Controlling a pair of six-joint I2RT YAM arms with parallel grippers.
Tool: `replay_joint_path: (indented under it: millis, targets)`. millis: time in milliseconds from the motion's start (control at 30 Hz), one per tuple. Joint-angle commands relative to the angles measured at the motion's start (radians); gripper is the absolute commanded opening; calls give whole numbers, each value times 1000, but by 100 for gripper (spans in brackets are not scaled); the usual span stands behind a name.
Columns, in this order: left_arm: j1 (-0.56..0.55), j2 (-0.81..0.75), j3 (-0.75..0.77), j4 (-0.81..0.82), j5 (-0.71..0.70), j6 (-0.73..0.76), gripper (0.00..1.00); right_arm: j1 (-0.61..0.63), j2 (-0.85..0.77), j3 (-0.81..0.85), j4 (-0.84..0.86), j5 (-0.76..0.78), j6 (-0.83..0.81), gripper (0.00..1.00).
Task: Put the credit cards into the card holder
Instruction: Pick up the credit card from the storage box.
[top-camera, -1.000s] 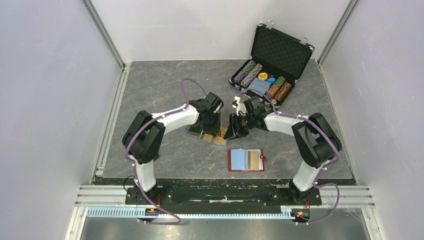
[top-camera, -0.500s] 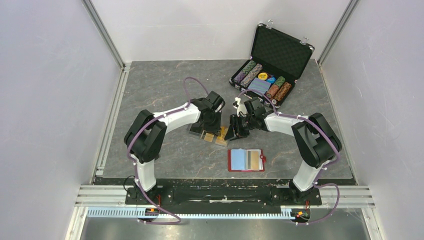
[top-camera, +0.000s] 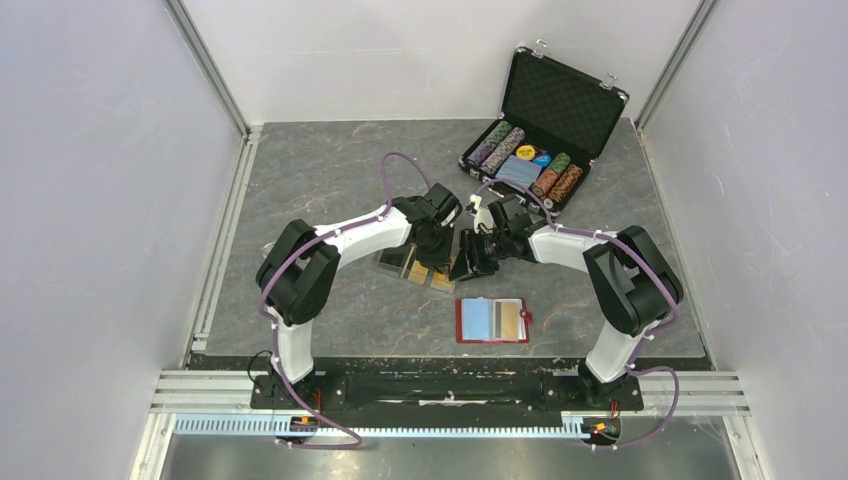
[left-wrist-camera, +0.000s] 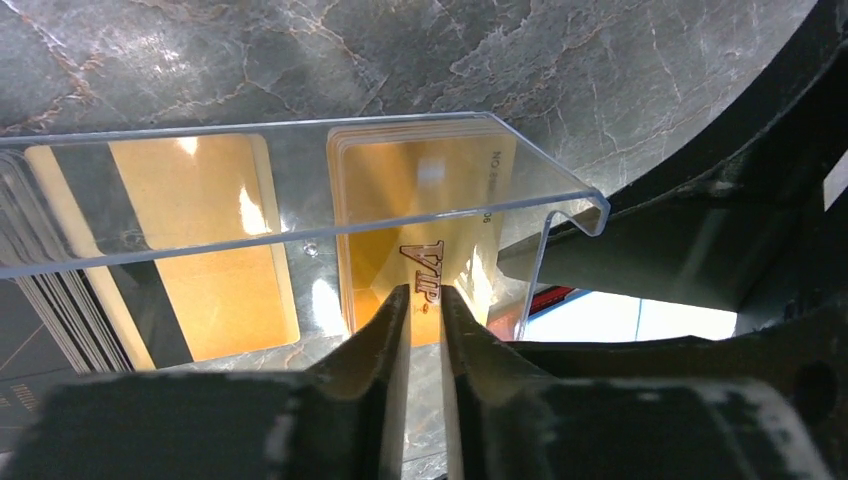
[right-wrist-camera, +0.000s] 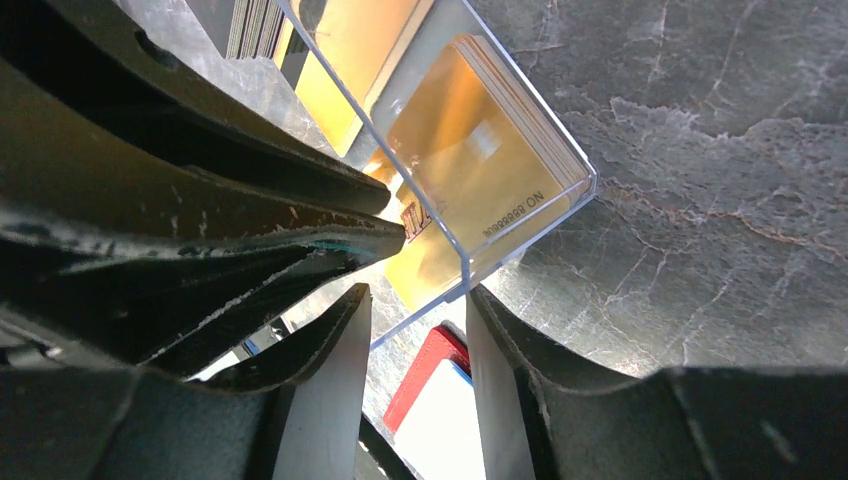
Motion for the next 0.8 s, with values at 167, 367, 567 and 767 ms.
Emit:
replay_joint_path:
  millis: [167, 367, 567, 767]
  targets:
    - [3, -34, 18, -17, -107, 29, 40, 5, -4, -12, 14, -3, -20, 42]
    - [8, -5, 17, -19, -91, 31, 38, 4, -4, -13, 14, -3, -21, 43]
    - [7, 13, 13, -30, -91, 33, 39, 4, -7, -16, 13, -3, -23, 42]
    - [7, -4, 6, -21, -102, 30, 47, 4, -6, -18, 12, -3, -26, 42]
